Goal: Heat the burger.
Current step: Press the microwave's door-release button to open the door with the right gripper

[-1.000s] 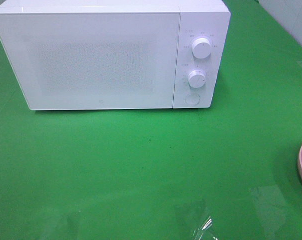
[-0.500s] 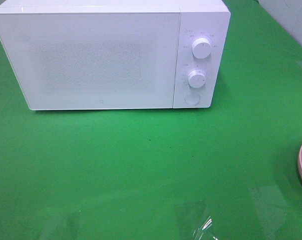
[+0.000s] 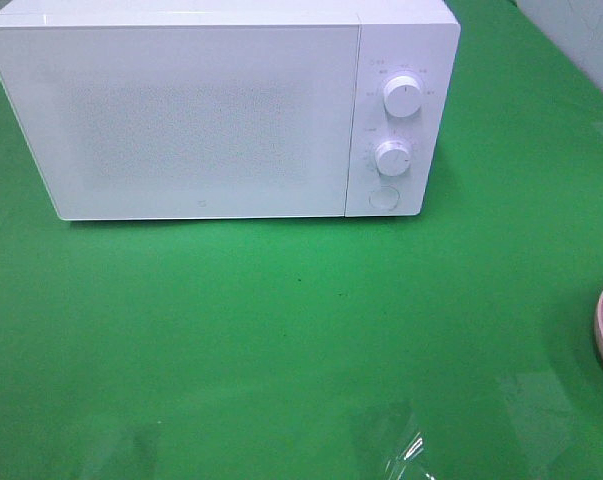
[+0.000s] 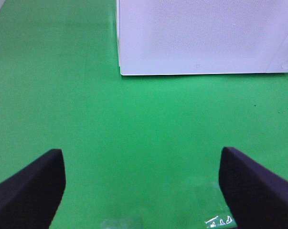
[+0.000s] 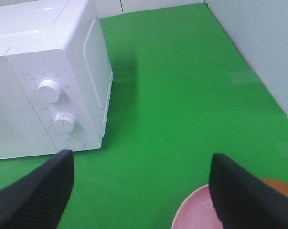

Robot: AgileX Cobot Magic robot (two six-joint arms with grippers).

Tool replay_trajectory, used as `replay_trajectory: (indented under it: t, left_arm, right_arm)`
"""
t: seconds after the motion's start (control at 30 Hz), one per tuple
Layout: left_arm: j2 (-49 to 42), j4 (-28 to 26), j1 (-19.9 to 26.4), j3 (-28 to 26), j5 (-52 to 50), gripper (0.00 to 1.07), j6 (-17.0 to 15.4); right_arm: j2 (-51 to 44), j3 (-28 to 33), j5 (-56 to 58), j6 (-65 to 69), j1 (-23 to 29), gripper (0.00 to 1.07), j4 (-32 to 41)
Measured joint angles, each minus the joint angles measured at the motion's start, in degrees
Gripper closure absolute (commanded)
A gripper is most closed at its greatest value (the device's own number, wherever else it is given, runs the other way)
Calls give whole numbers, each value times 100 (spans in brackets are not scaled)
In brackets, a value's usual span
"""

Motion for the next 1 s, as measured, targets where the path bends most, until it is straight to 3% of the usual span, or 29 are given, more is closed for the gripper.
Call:
replay_trajectory:
  t: [0.6,1.0]
  left_arm:
    - [0,0,0,0,0,26,0]
    - [0,0,0,0,0,26,0]
  right_arm:
    - [1490,900,-2733,86,0,34,0]
    - [2630,1117,-4183,132,0,34,0]
